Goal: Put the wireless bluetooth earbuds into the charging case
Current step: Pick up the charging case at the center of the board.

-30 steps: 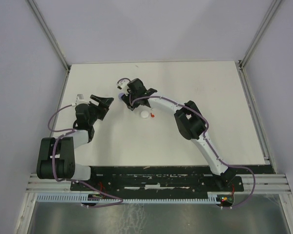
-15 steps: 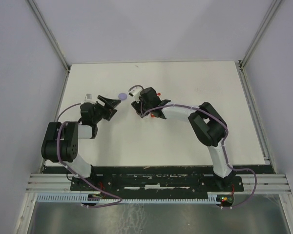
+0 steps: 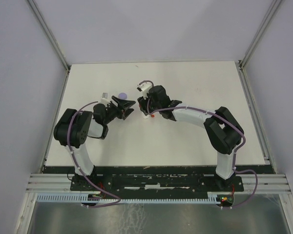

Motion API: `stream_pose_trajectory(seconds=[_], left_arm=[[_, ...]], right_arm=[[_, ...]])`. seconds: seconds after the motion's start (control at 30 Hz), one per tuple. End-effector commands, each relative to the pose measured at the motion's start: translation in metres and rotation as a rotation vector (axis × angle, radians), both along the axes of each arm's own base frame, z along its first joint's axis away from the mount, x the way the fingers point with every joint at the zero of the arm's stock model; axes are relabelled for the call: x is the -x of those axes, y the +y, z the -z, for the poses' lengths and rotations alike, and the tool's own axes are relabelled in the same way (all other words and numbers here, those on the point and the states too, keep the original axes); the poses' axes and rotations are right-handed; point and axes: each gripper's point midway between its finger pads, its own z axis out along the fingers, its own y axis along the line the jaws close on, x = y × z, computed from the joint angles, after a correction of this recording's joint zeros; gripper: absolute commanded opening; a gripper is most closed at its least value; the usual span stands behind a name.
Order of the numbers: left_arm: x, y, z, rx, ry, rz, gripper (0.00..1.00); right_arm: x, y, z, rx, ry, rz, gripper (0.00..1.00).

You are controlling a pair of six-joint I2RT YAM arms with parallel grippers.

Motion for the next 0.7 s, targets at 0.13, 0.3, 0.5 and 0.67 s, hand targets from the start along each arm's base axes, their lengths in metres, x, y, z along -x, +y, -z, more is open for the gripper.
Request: stream_pose_trajectory(seconds=[0.13,0.3,0.5,0.67], left_arm=[[-0.006,-0.021,-0.048,0.114,-0.168,0.033,0.75],[-0.006,-0.032,-0.048,0.12,-0.175,0.059,0.72],[-0.005,-0.038,-0.047,0.122,-0.178,0.074,0.67],[-0.005,-0.04,-0.047,0.122,-0.179,0.079,0.6]], right_arm=[[-0.001,0.003,-0.033,-0.091,-0.009,0.01,0.43],[0.0,0.004,-0.036,-0.105,-0.001,0.0,0.43],[0.001,0.006,-0.039,-0.115,0.003,-0.007,0.43],[0.0,0.008,-0.042,-0.116,0.0,-0.009,0.43]])
